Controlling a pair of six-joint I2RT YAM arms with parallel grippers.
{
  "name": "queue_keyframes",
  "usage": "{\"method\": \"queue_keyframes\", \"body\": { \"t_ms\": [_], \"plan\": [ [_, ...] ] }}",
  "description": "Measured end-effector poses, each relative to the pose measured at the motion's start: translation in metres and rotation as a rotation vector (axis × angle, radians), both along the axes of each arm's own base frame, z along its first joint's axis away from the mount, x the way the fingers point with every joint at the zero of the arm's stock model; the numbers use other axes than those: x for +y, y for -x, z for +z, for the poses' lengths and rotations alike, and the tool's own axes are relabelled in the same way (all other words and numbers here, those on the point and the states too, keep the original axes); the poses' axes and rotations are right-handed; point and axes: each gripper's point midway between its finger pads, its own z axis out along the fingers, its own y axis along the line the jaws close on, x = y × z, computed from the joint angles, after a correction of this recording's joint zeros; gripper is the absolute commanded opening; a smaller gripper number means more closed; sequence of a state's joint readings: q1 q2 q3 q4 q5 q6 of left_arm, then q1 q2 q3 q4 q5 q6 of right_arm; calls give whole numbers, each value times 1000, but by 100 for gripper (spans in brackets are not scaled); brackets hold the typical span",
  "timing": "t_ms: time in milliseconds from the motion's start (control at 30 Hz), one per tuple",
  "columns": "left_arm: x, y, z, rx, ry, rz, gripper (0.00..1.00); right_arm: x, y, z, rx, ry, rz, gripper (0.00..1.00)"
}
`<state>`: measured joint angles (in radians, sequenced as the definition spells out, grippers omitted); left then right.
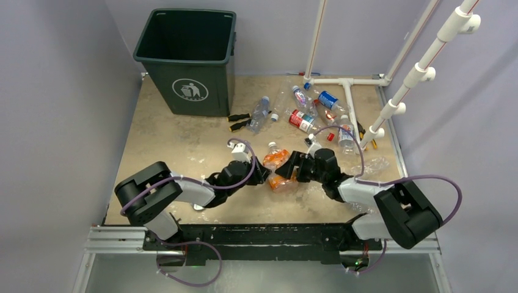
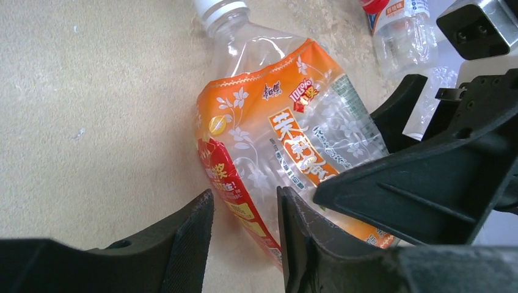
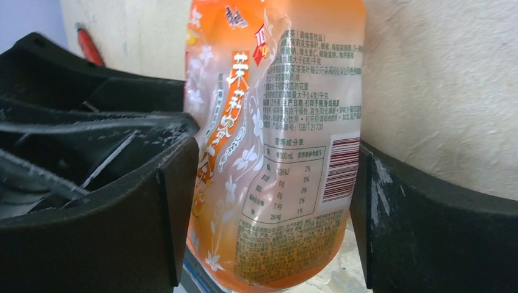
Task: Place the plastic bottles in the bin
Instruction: Pick up the plastic bottle at the center of the board.
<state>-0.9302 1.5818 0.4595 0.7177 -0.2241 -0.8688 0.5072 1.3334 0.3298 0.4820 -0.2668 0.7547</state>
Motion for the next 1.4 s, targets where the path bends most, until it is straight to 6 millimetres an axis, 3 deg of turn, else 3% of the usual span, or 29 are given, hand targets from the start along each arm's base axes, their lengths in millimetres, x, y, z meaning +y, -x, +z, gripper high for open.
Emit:
{"method": "queue_keyframes", "body": {
  "t_ms": [200,433,567,667,1000,1200,1400],
  "plan": [
    [4,5,-3,3,46,2,38,9,12,11,-17,-80,74,73],
    [9,12,-6,6,98,1,38,17,19,16,-22,-145,119,42],
    [14,20,-8,12,119,-4,52,18,25,17,-36,-164,142,35],
    [22,28,-5,18,124,-7,61,16,31,32,-98,-174,162,30],
    [41,32,98,-136,256,17,84,4,50,143,-532,-255,225,22],
    [66,36,142,-237,287,53,92,-1,75,177,-688,-287,299,18],
    [64,52,190,-375,349,-50,92,-1,93,194,-776,-319,365,16]
  ]
}}
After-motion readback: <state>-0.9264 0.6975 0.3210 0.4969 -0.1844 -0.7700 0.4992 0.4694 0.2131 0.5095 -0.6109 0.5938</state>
